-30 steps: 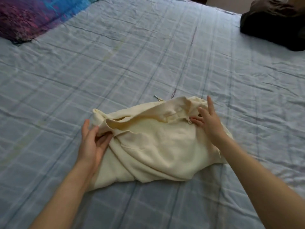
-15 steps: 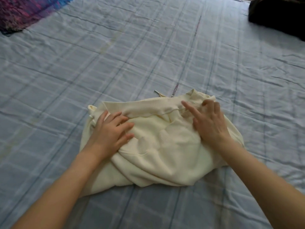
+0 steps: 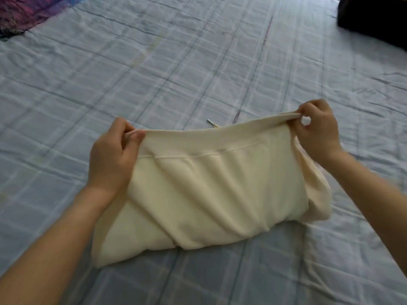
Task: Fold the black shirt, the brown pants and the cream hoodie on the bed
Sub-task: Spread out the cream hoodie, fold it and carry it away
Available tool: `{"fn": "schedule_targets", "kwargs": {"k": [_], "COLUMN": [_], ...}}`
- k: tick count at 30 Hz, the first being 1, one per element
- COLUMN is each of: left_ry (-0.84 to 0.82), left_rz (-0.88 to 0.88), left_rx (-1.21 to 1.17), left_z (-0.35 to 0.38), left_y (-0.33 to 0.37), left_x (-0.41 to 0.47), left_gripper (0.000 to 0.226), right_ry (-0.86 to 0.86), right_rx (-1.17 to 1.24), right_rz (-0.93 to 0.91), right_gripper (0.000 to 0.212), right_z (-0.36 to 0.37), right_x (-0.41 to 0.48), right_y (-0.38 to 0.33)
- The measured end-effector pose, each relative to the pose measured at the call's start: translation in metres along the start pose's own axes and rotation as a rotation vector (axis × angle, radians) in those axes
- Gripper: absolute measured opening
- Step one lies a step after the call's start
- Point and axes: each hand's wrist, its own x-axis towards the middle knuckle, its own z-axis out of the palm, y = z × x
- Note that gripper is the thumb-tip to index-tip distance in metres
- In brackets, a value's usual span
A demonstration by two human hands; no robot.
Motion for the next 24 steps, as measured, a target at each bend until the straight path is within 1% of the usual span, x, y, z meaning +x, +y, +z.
{"fn": "schedule_targets", "kwargs": {"k": [2, 5, 7, 9, 11, 13, 14, 15, 17, 19, 20, 22, 24], "left_ry": [-0.03, -0.181, -0.266, -0.291, -0.291, -0.249, -0.221, -0.207, -0.247, -0.374, -0.456, -0.619, -0.735], "left_rz": [0.01, -0.039, -0.062, -0.046, -0.057, -0.054, -0.022, 0.038, 0.206, 0.353, 0.41, 0.511, 0.557], "left_rx": [0.122, 0.407, 0.508, 0.536, 0.511, 0.473, 0.445, 0.398, 0.264, 0.139, 0.123, 0.185, 0.281], "left_z": [0.021, 0.057, 0.071, 0.073, 0.069, 0.061, 0.059, 0.058, 0.063, 0.079, 0.091, 0.118, 0.143], "left_y": [-0.001, -0.015, -0.026, -0.03, -0.027, -0.012, 0.003, 0.022, 0.068, 0.112, 0.133, 0.164, 0.18], "left_x": [0.013, 0.01, -0.001, -0.004, -0.001, 0.0, -0.001, -0.005, -0.019, -0.039, -0.048, -0.064, -0.077], "left_gripper": [0.019, 0.02, 0.021, 0.02, 0.016, 0.014, 0.019, 0.025, 0.035, 0.042, 0.046, 0.054, 0.058], "right_ry": [-0.02, -0.139, -0.197, -0.196, -0.181, -0.112, -0.059, -0.019, 0.009, 0.019, 0.039, 0.066, 0.034], "right_rx": [-0.017, -0.062, -0.09, -0.086, 0.08, 0.266, 0.295, 0.277, 0.192, 0.182, 0.189, 0.175, 0.17], "right_rz": [0.154, 0.312, 0.341, 0.315, 0.342, 0.384, 0.408, 0.439, 0.506, 0.548, 0.562, 0.597, 0.641], "right_gripper": [0.011, 0.018, 0.021, 0.025, 0.039, 0.051, 0.05, 0.044, 0.027, 0.013, 0.01, 0.012, 0.015], "right_z": [0.017, 0.054, 0.075, 0.083, 0.075, 0.051, 0.036, 0.021, -0.002, -0.015, -0.017, -0.013, -0.005], "right_x": [0.013, 0.004, -0.011, -0.02, -0.022, -0.032, -0.041, -0.055, -0.093, -0.133, -0.149, -0.173, -0.184], "right_y": [0.004, 0.005, 0.005, 0.005, 0.005, 0.007, 0.011, 0.016, 0.029, 0.037, 0.041, 0.046, 0.05]}}
